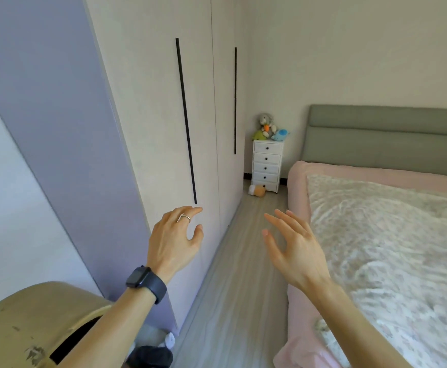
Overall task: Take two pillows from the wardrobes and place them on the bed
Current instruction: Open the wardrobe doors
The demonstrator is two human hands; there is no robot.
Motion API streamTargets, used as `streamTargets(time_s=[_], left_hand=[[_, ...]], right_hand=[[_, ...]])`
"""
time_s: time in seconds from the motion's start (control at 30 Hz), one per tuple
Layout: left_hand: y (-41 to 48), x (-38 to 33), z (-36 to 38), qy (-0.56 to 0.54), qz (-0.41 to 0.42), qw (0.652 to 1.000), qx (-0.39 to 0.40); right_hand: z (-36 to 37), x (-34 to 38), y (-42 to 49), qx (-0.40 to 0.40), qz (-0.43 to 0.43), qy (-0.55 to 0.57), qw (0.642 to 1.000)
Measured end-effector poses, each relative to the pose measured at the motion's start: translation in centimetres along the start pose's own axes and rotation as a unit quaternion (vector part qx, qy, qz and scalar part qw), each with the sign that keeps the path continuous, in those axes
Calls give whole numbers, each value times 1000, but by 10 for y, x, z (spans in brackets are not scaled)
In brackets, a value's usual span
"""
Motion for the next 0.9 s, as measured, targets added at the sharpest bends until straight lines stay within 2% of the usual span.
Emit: streamTargets(time_s=[0.17, 0.43, 0.73, 0.9], left_hand=[[87, 10, 54, 4, -15, 1000, -3], [235, 28, 109, 30, -73, 995, -66], [369, 88, 154, 145, -81, 977, -132], [443, 119, 156, 269, -64, 945, -174]], right_hand=[[34, -43, 98, 4, -17, 20, 1000], [68, -90, 264, 41, -75, 63, 994], [159, -100, 437, 93, -147, 105, 979], [214, -87, 528, 113, -202, 116, 966]])
Point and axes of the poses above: each hand's wrist, its own y-axis towards the middle knuckle, its own z-axis out of the palm, x = y × z, the point moved 1 cm from there along y, towards the middle knuckle, and after that the axes turned 4 degrees about x, right-handed, at the moved point
